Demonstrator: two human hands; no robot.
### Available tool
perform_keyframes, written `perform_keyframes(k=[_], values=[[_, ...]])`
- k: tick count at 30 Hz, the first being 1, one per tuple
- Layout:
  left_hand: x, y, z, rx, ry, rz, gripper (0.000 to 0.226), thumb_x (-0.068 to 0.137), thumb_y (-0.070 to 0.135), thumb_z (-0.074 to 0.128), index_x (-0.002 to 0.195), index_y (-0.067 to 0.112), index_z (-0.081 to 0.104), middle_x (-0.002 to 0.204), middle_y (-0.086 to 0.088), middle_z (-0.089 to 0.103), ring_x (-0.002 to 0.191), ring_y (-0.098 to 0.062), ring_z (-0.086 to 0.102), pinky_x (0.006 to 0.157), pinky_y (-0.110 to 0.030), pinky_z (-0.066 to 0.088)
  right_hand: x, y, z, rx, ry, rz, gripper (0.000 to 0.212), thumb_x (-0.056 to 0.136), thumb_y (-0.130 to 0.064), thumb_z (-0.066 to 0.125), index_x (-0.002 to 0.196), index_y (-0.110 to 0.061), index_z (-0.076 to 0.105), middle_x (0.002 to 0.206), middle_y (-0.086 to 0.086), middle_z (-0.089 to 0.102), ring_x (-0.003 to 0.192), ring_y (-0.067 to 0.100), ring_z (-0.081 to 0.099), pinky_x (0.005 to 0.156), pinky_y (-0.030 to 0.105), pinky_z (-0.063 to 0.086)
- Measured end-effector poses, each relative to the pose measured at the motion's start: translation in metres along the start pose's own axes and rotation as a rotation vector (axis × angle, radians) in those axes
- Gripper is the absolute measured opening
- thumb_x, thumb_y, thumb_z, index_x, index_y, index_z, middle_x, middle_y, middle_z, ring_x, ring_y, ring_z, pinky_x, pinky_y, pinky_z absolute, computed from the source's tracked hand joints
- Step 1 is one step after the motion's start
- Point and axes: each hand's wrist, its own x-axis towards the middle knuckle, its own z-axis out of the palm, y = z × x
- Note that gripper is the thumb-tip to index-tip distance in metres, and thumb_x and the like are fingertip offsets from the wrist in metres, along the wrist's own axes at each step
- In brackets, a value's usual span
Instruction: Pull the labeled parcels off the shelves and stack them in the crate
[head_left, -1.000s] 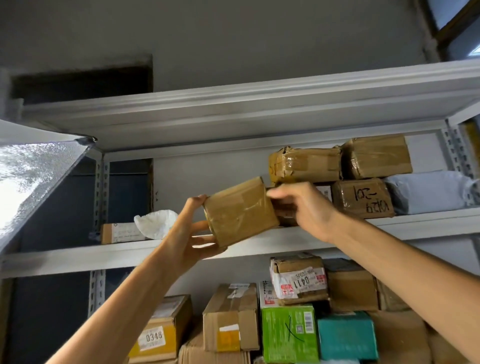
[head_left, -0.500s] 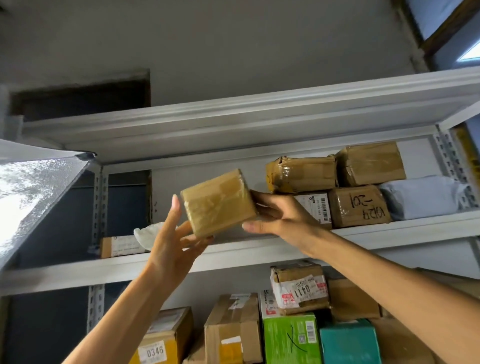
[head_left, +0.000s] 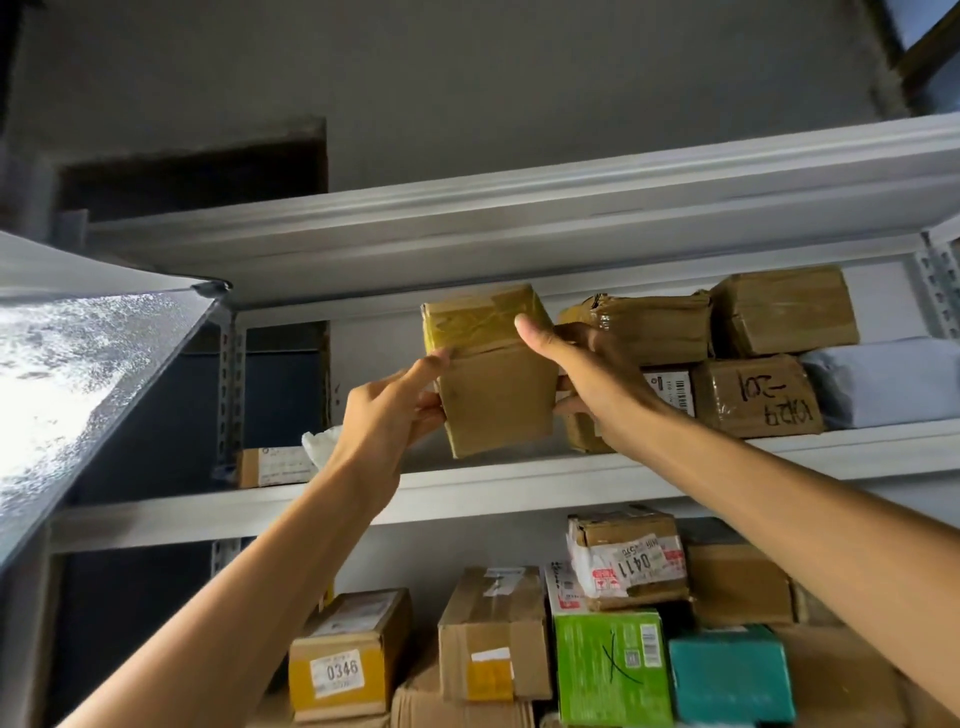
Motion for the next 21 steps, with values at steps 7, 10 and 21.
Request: perform_keyframes(k=[7, 10, 21], values=[[0.011, -0.039, -0.018, 0.084, -0.059, 0.161, 0.035, 0.086, 0.009, 0.069, 0.117, 0.024, 0.066, 0.106, 0.003, 0.074, 0.106, -0.016, 0.065, 0.090, -0.027, 0.051, 0.010, 0.032, 0.014, -0.129, -0.038, 0.061, 0.076, 0.080, -0.026, 0.077, 0.144, -0.011, 0.037, 0.111, -0.003, 0.049, 0.108, 0.014, 0.046, 0.094, 0.028, 0.035], [0.024, -0.057, -0.028, 0.227, 0.029, 0.222, 0.041, 0.081, 0.001, 0.072, 0.121, 0.009, 0.067, 0.106, 0.001, 0.073, 0.097, -0.014, 0.068, 0.072, -0.016, 0.057, 0.024, 0.051, 0.033, -0.193, -0.038, 0.035, 0.057, 0.073, -0.016, 0.084, 0.120, -0.014, 0.053, 0.109, 0.000, 0.059, 0.102, 0.015, 0.053, 0.087, 0.027, 0.044], [0.066, -0.088, -0.050, 0.669, 0.178, 0.382, 0.025, 0.068, -0.011, 0.079, 0.087, 0.005, 0.077, 0.069, 0.008, 0.071, 0.068, -0.008, 0.070, 0.073, -0.024, 0.059, 0.071, 0.113, 0.089, -0.414, 0.028, 0.126, 0.047, 0.052, -0.017, 0.095, 0.085, -0.003, 0.064, 0.086, 0.003, 0.070, 0.078, 0.015, 0.061, 0.068, 0.029, 0.052]])
